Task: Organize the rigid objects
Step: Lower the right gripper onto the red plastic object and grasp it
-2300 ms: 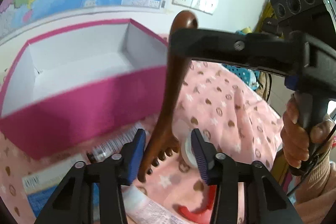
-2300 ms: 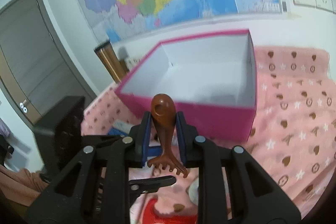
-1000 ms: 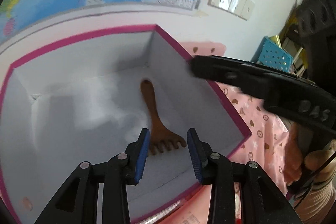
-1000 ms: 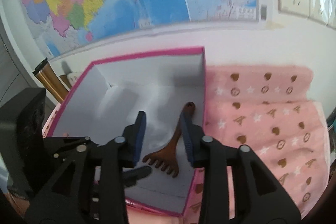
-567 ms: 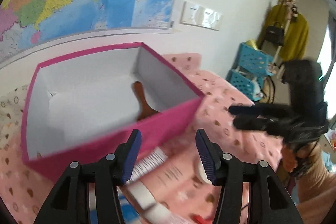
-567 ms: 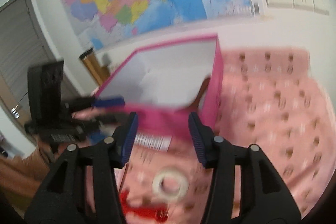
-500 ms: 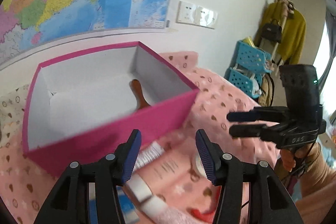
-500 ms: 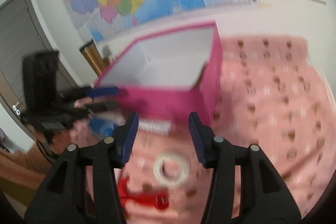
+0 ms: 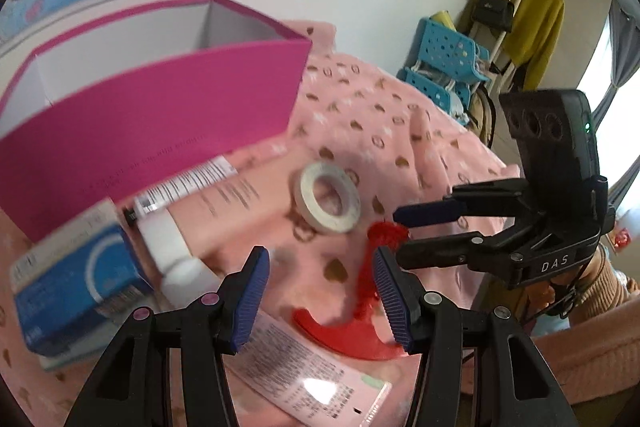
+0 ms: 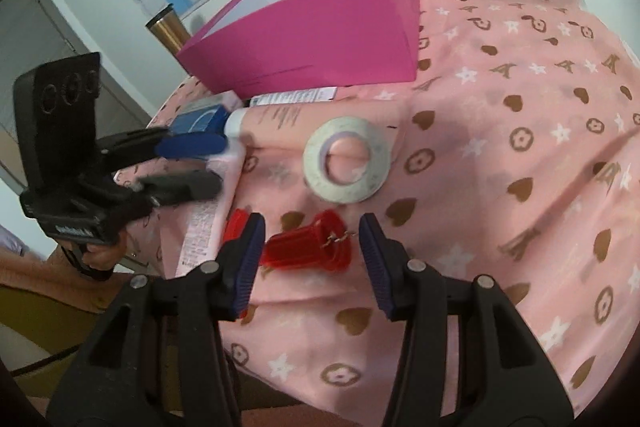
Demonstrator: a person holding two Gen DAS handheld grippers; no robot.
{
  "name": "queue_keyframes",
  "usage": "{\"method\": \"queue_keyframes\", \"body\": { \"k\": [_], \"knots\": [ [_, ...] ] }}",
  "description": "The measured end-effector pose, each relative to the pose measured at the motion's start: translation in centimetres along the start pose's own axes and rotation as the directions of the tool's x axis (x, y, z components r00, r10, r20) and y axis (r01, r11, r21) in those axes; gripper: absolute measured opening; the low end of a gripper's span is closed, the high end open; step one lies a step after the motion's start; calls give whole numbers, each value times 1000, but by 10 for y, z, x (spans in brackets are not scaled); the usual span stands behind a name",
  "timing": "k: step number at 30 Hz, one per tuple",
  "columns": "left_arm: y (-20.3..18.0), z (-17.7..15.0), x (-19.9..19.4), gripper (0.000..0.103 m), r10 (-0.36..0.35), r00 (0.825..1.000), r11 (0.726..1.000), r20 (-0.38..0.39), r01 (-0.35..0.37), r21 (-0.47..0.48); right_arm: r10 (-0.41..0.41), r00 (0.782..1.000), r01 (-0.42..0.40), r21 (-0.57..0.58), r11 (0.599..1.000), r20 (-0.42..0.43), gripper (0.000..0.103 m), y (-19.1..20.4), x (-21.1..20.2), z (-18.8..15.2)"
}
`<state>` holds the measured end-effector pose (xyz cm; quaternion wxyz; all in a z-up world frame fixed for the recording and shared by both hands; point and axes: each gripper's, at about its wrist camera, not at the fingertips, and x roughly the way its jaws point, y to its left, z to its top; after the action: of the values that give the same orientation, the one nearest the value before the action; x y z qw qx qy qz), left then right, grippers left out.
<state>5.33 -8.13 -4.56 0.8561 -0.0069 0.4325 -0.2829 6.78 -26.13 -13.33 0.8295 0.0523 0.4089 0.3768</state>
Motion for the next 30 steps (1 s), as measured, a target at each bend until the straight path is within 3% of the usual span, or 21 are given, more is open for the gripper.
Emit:
{"method": "queue_keyframes", "body": {
  "k": [4, 8, 17, 27, 30],
  "knots": [
    [-4, -6, 3, 55, -5, 1000, 1000, -16, 5, 1, -5, 1000, 5, -5, 1000, -7, 48, 3, 6, -2],
    [-9, -9, 4, 55, -7, 1000, 1000, -22, 7, 7, -24, 1000, 24, -24, 999, -17, 31, 7, 11, -4],
    [-18, -16, 15, 55, -33, 997, 999, -73, 36, 30, -26, 999, 26, -10, 1000, 28, 7, 2, 1, -3],
    [-31, -13, 37, 54, -24, 994, 996, -105, 33, 85, -4, 997, 2, 32, 999, 74, 6, -6, -11, 2],
    [-32, -11, 43, 46, -28, 993, 995, -111, 38, 95, 0, 996, -3, 37, 999, 94, 6, -6, -15, 6]
  ]
}}
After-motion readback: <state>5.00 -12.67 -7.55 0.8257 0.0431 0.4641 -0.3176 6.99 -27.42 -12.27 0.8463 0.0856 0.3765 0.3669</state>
